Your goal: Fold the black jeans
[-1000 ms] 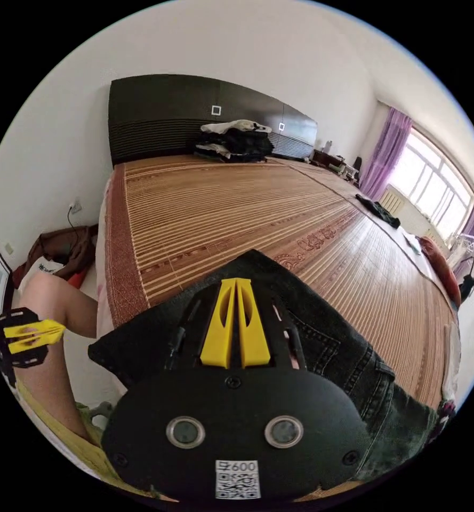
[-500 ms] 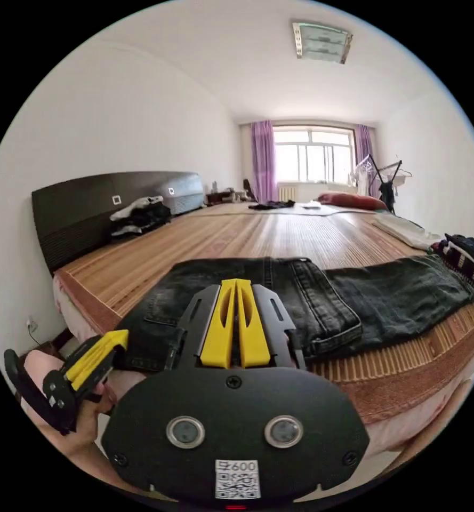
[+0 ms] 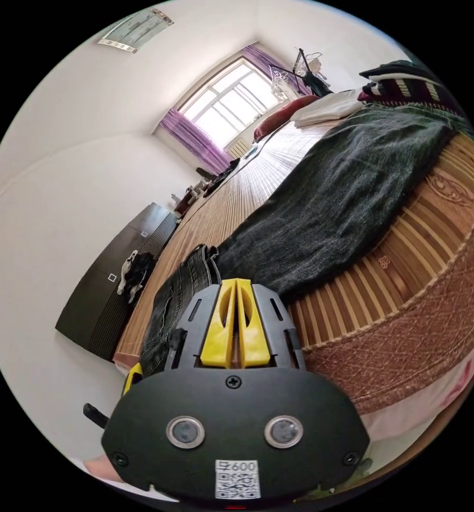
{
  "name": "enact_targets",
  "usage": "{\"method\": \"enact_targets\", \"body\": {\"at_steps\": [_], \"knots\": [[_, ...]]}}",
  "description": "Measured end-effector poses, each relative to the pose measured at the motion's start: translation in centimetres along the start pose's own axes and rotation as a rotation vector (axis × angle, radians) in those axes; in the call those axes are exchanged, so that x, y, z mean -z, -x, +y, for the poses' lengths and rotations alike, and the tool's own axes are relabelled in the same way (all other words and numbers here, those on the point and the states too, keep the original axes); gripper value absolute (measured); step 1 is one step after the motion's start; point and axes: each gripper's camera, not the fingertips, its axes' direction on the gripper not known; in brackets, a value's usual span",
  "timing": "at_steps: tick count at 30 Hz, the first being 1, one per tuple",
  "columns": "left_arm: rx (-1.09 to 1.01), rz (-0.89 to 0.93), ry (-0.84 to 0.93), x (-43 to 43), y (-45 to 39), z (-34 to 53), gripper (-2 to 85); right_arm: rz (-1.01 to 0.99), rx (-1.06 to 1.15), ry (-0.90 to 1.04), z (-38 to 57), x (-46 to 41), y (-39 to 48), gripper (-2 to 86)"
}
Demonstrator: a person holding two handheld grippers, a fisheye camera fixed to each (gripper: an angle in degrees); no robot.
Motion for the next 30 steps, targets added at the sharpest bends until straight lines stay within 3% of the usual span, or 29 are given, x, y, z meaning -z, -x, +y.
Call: {"method": "enact_targets", "body": {"at_steps": [5,8,12,14,16,18,22,27,30], "knots": [[-0.055,0.034,-0.004,1.2,-2.7,-5.4,0.3,-0.014,-0.026,-0.017,-0.3,-1.2,-3.1,-0.9],[-0.079,-0.001,-0.172,3.8,-6.2,-9.5,0.3,-0.029,-0.034,-0.017,-0.6,-1.8,-4.7,-0.9],[-0.210,0.183,-0.217,1.7,-11.9,-20.4,0.4,-0.043,-0.038,-0.019,-0.9,-2.6,-6.5,-0.8],[-0.251,0.261,-0.126,-1.6,-14.6,-26.5,0.4,-0.043,-0.033,-0.025,-1.0,-3.1,-7.4,-0.8],[-0.267,0.355,0.179,-9.6,-18.2,-34.9,0.4,-0.044,-0.031,-0.030,-1.1,-3.4,-8.1,-0.8],[-0.316,0.398,0.358,-15.4,-21.2,-39.7,0.5,-0.049,-0.033,-0.034,-1.1,-3.7,-8.8,-0.8],[-0.383,0.344,0.600,-26.8,-27.5,-47.4,0.6,-0.057,-0.016,-0.037,-1.3,-4.6,-10.2,-0.9],[-0.440,0.237,0.785,-36.5,-33.0,-47.4,0.6,-0.071,-0.011,-0.037,-1.5,-5.6,-11.7,-0.9],[-0.396,0.251,0.729,-37.0,-34.0,-48.5,0.5,-0.074,-0.012,-0.033,-1.7,-6.2,-12.4,-0.8]]}}
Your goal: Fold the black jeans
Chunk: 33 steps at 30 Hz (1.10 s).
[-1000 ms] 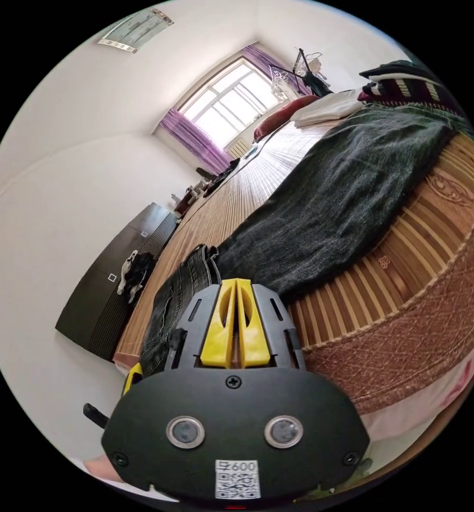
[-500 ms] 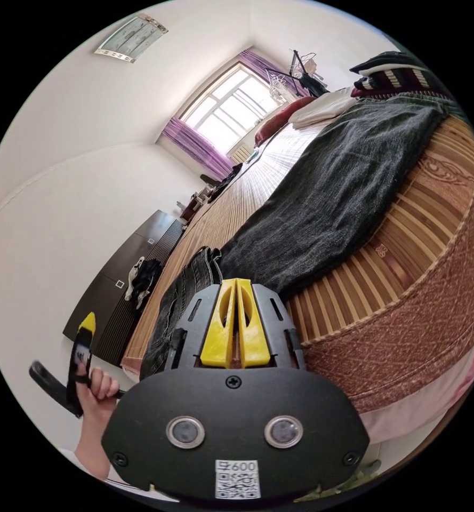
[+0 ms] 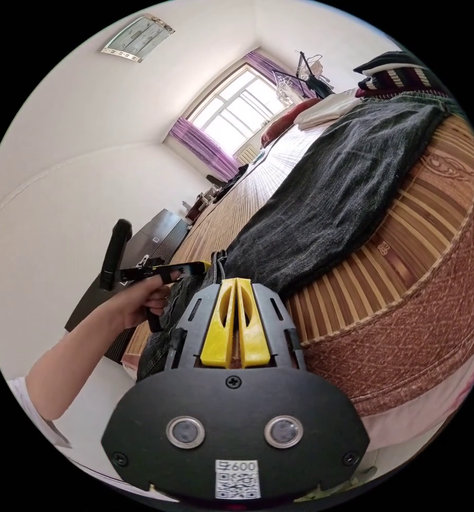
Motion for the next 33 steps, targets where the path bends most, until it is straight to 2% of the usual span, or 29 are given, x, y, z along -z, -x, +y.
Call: {"method": "enact_targets", "body": {"at_steps": [2,6,13,17,25,33], "knots": [[-0.052,-0.023,-0.003,0.5,-1.1,-1.1,0.4,0.013,0.016,-0.006,0.0,-0.4,-0.2,-0.8],[-0.002,0.005,-0.024,1.2,-2.0,-3.2,0.2,0.020,0.016,0.003,-0.2,-1.0,-0.8,-0.8],[-0.010,-0.039,-0.250,3.5,-5.8,-1.7,0.1,0.007,0.003,0.004,-0.6,-1.9,-1.8,-0.9],[-0.032,-0.097,-0.248,3.9,-8.6,-2.8,0.1,0.022,0.018,0.008,-0.7,-2.6,-1.9,-0.8],[-0.123,-0.322,-0.235,3.9,-16.6,-4.4,0.1,0.032,0.028,0.007,-0.7,-3.4,-1.9,-0.8],[-0.166,-0.420,-0.227,4.4,-21.0,-5.0,0.1,0.037,0.032,0.004,-0.6,-4.0,-1.8,-0.9]]}}
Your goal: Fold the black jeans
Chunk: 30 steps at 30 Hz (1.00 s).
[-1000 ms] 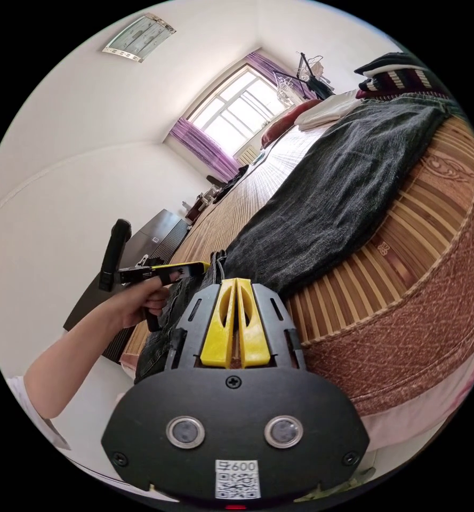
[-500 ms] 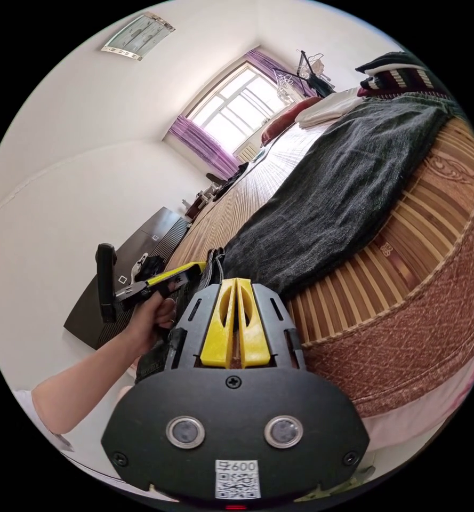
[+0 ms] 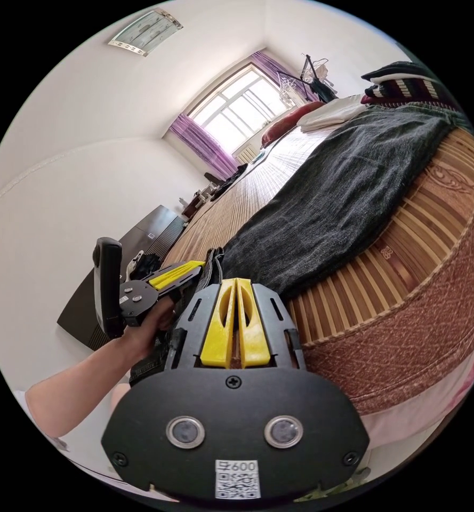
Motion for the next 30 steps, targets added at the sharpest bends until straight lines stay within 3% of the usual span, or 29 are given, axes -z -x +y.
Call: {"method": "enact_targets", "body": {"at_steps": [7,15,30], "knots": [[0.058,0.108,-0.009,1.5,1.8,-0.4,0.2,0.013,0.006,-0.008,0.2,-0.4,0.4,-0.8],[0.199,0.364,-0.024,2.4,7.1,0.4,0.3,0.019,0.012,-0.011,0.4,-0.6,0.9,-0.8],[0.184,0.348,-0.013,7.3,7.8,0.8,0.2,0.009,0.007,-0.018,0.7,-0.8,1.7,-0.8]]}}
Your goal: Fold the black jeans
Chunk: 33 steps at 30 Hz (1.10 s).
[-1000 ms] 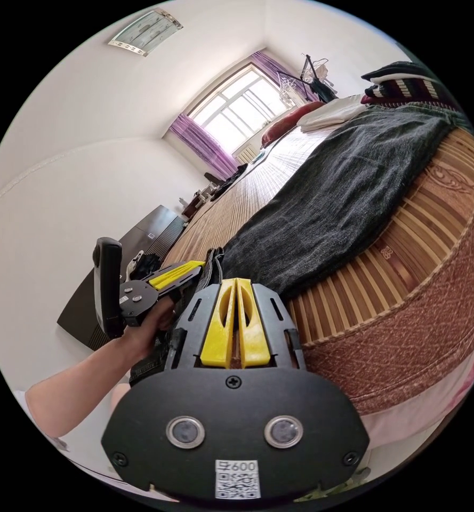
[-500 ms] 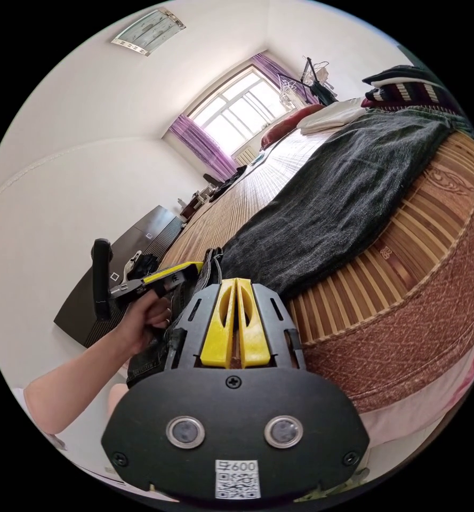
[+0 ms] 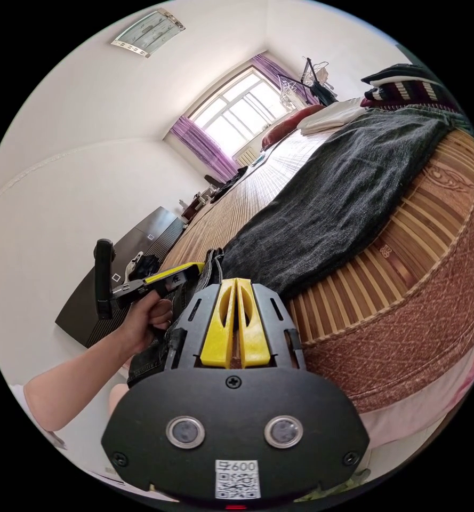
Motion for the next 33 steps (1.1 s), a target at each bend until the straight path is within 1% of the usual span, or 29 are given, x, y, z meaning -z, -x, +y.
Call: {"method": "enact_targets", "body": {"at_steps": [8,12,20,30,33], "knots": [[-0.010,-0.018,0.003,3.2,-0.1,0.4,0.2,0.004,0.003,-0.001,0.2,0.0,0.6,-0.8],[0.000,0.001,0.006,5.0,0.7,0.5,0.1,0.012,0.009,-0.003,0.3,0.0,1.0,-0.8],[-0.012,-0.022,0.007,8.8,1.8,0.6,0.1,0.034,0.023,-0.006,0.4,-0.1,1.9,-0.8],[-0.027,-0.050,0.011,14.2,5.2,0.0,0.1,0.032,0.021,-0.007,0.4,0.0,2.3,-0.9],[-0.016,-0.024,0.027,15.5,7.5,-0.5,0.1,0.062,0.034,0.001,0.3,-0.2,2.9,-0.8]]}}
